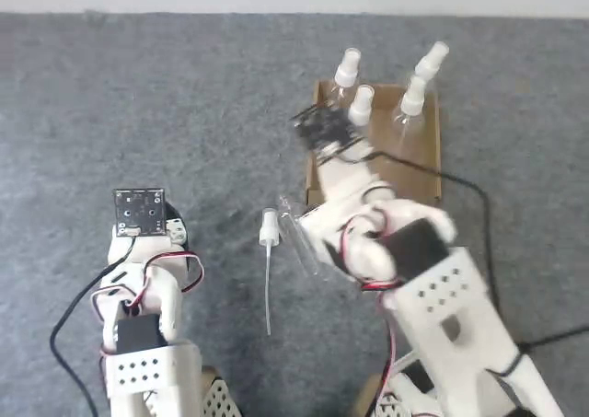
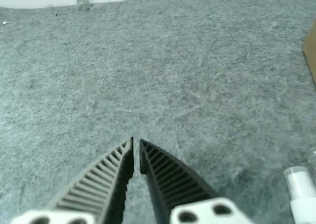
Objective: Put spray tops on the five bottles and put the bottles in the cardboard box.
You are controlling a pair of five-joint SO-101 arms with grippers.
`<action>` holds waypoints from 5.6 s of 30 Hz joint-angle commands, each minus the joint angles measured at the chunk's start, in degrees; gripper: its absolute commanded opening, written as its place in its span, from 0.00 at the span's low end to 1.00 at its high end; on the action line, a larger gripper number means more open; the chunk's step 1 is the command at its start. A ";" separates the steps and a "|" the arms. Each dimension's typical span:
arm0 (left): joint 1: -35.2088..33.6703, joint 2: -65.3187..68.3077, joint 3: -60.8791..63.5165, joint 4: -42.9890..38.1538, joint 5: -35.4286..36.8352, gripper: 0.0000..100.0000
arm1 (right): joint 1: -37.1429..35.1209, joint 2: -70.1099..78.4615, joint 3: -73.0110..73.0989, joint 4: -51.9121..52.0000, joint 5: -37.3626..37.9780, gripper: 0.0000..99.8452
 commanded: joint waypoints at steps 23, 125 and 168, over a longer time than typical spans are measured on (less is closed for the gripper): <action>-0.09 -1.05 -0.92 -1.58 -0.44 0.01 | -2.77 -1.98 15.30 -11.91 0.62 0.27; 0.18 -1.05 -0.22 -1.58 -4.31 0.01 | -4.79 -1.10 15.56 -14.29 0.70 0.27; 1.67 -1.05 2.95 -7.03 -4.31 0.01 | -5.32 39.52 -1.67 -15.34 0.00 0.11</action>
